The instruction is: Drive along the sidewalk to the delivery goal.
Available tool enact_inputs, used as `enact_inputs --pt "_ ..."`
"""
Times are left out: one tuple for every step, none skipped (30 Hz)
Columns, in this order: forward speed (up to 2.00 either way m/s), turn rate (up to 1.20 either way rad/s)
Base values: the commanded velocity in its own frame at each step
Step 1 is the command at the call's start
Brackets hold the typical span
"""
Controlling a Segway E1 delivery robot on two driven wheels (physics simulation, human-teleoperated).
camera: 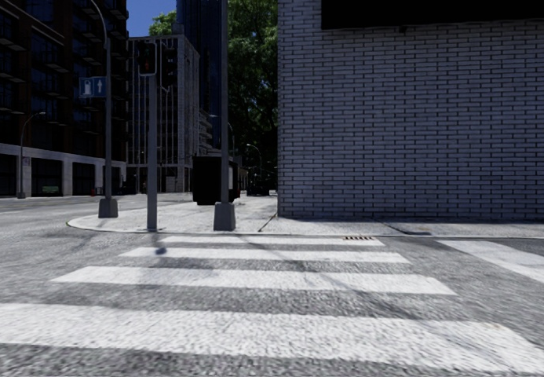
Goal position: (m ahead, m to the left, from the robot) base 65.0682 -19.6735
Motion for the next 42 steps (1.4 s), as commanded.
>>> enact_inputs --pt "2.00 0.00" --pt "2.00 0.00" --pt "2.00 0.00" --pt "2.00 0.00" --pt "2.00 0.00" --pt "2.00 0.00" --pt "2.00 0.00" --pt "2.00 0.00" --pt "2.00 0.00" --pt "2.00 0.00" --pt "2.00 -0.06" --pt "2.00 -0.16" --pt "2.00 -0.21" --pt "2.00 -0.21" --pt "2.00 -0.22" --pt "2.00 -0.22" --pt "2.00 -0.22" --pt "2.00 -0.22" --pt "2.00 -0.22" --pt "2.00 -0.22" --pt "2.00 -0.22" --pt "2.00 -0.03" --pt "2.00 -0.03" --pt "2.00 0.00" --pt "2.00 0.00" --pt "2.00 0.00" --pt "2.00 0.00" --pt "2.00 0.00" --pt "2.00 0.00" --pt "2.00 0.00" --pt "2.00 0.00" --pt "2.00 0.00" --pt "2.00 0.00" --pt "2.00 0.00" --pt "2.00 0.00" --pt "2.00 0.00" --pt "2.00 0.00" --pt "2.00 0.00" --pt "2.00 0.00" --pt "2.00 0.00" --pt "2.00 0.00" --pt "2.00 0.00"
